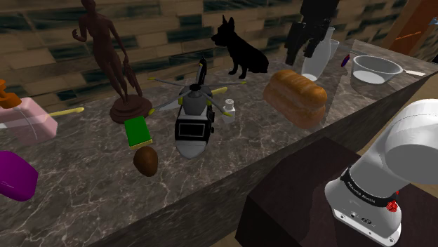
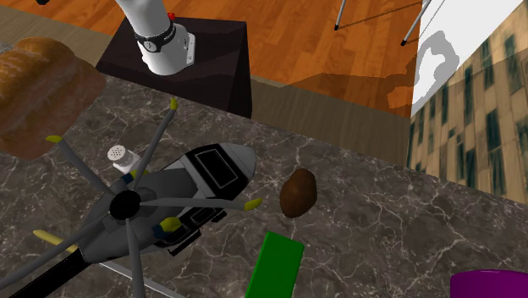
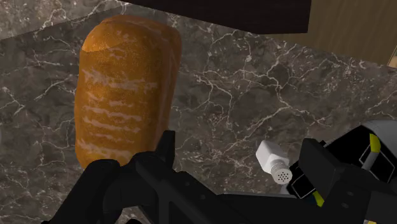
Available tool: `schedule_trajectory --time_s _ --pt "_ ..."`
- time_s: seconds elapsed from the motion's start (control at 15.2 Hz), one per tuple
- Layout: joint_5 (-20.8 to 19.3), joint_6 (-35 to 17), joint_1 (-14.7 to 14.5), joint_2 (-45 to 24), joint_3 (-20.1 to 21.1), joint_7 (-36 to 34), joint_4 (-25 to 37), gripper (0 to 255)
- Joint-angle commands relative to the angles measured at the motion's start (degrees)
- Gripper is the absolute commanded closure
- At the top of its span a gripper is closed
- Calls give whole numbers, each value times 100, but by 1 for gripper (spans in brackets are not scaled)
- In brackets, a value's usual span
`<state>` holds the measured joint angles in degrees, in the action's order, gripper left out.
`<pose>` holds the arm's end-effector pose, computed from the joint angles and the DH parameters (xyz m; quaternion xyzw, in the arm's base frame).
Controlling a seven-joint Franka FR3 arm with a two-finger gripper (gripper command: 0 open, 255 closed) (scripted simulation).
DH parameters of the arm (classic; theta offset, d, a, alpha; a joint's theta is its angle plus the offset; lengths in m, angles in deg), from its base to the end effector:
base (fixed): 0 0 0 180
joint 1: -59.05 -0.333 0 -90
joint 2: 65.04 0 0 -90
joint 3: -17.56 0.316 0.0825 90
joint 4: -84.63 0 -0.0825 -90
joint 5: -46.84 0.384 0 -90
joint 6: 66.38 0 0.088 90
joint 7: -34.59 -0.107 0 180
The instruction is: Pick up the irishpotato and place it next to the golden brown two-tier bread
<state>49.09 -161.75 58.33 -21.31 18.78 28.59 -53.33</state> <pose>0.3200 0.0163 0.5671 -0.9991 0.0399 -0.0091 0.0128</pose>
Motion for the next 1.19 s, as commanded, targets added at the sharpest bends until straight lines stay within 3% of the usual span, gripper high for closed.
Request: schedule_trajectory --time_s 0.0,0.66,1.12 --pt "0 0 0 0 0 0 0 0" --pt "561 -1323 -372 -538 1385 -1471 -361 0" --pt "565 -2263 -404 -1466 2431 -2599 -110 0"
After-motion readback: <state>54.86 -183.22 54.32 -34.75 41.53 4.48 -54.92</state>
